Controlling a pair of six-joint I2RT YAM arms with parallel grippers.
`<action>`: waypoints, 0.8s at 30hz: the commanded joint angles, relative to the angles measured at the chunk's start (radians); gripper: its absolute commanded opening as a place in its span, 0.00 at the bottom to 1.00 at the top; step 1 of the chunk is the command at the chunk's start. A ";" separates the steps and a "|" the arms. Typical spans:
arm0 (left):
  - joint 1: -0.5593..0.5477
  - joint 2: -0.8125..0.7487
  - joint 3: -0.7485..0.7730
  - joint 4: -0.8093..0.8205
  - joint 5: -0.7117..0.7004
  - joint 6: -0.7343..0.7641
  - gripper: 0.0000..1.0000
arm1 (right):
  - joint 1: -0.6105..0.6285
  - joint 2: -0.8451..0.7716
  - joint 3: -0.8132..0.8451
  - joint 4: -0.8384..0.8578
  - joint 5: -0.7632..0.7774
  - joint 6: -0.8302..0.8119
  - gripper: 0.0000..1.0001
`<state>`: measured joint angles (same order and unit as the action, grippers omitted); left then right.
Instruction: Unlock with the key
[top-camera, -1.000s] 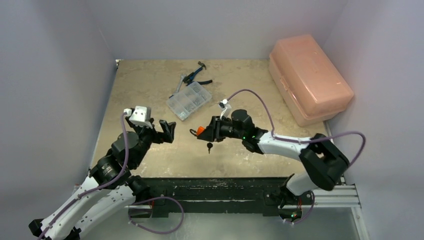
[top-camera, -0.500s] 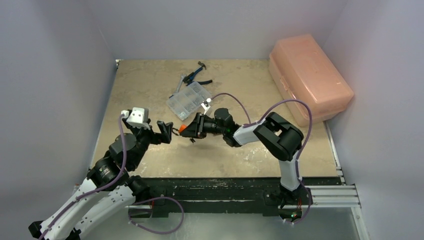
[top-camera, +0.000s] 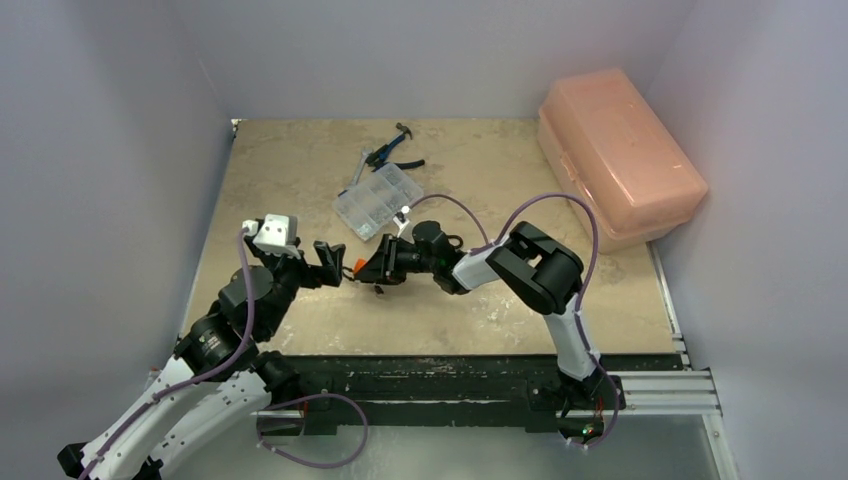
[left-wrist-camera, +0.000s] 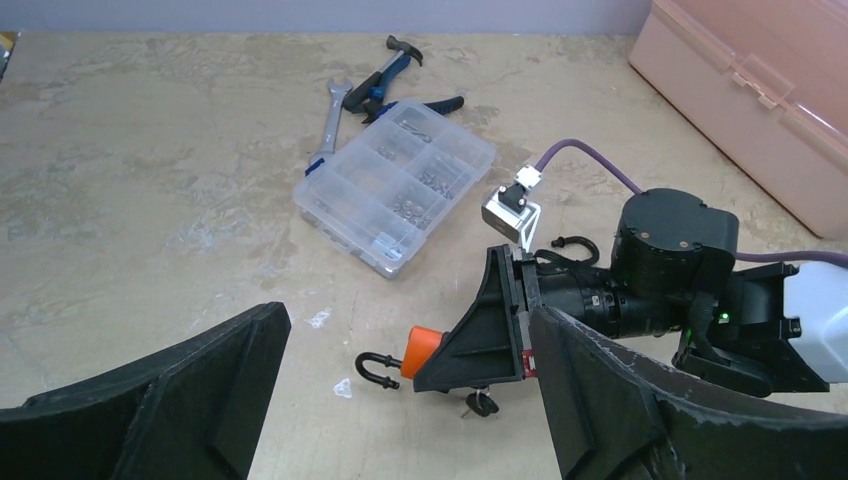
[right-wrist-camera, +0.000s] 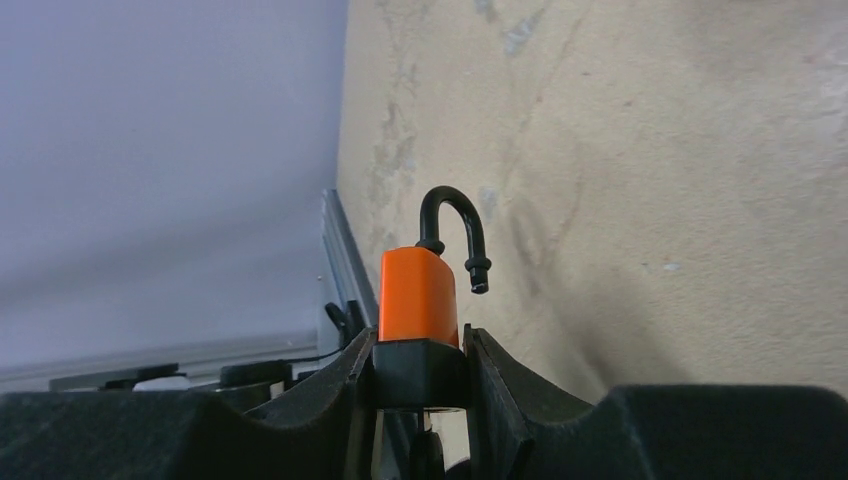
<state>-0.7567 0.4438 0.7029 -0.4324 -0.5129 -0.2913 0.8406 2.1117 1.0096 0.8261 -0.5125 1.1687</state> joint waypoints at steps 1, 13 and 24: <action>0.011 0.007 0.018 0.024 0.005 0.026 0.99 | 0.006 0.014 0.057 -0.034 0.045 -0.042 0.00; 0.017 0.000 0.018 0.021 0.009 0.024 0.99 | 0.003 0.043 0.097 -0.071 0.047 -0.076 0.41; 0.016 -0.015 0.018 0.020 0.010 0.021 0.99 | -0.031 -0.104 0.088 -0.317 0.162 -0.216 0.83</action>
<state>-0.7464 0.4427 0.7029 -0.4347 -0.5087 -0.2909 0.8349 2.1025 1.0863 0.6121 -0.4297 1.0389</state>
